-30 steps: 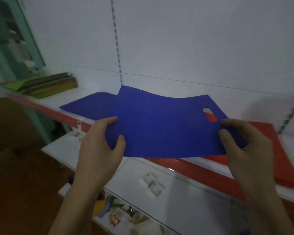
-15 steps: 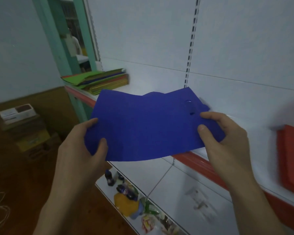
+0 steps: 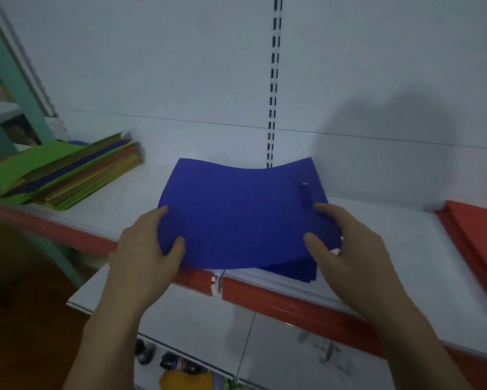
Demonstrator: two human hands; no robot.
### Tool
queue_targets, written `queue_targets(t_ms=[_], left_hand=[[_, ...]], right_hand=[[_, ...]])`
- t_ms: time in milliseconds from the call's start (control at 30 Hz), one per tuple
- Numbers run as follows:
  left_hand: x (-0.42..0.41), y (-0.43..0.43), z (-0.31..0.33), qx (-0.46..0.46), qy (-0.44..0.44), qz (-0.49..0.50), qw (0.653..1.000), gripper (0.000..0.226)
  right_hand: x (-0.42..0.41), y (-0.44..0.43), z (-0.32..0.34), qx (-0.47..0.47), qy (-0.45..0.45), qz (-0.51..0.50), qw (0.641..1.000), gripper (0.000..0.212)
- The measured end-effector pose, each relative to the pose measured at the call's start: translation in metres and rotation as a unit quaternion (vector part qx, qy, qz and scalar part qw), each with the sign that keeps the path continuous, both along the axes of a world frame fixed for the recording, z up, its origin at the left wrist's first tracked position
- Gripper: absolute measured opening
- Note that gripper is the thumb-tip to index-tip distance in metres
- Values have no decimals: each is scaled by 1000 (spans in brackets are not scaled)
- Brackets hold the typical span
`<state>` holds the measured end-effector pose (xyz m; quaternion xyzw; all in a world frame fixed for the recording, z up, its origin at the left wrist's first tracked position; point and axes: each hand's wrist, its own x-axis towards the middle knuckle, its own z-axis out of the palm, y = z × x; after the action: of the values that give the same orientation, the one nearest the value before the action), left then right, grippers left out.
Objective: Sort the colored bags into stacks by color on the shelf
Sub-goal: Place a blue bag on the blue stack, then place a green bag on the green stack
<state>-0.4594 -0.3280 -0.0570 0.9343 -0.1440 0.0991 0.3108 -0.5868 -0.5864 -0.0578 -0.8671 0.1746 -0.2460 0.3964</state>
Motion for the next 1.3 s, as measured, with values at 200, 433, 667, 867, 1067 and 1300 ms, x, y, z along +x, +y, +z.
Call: queue_targets(t_ms=[200, 433, 667, 867, 1067, 1300], left_hand=[[51, 3, -6, 88, 48, -25, 995, 75], [102, 19, -9, 104, 35, -194, 975, 81], [133, 29, -17, 106, 33, -251, 962, 84], [143, 66, 8, 95, -49, -238, 965, 75], [170, 148, 62, 88, -141, -148, 975, 71], [213, 249, 67, 93, -112, -69, 987, 59]], right_hand=[[11, 25, -11, -59, 58, -70, 994, 53], [29, 57, -17, -110, 148, -170, 968, 52], [44, 85, -10, -140, 122, -260, 947, 43], [77, 130, 2, -153, 83, -215, 961, 50], [144, 172, 31, -149, 134, -85, 976, 66], [233, 256, 40, -144, 85, 47, 985, 70]])
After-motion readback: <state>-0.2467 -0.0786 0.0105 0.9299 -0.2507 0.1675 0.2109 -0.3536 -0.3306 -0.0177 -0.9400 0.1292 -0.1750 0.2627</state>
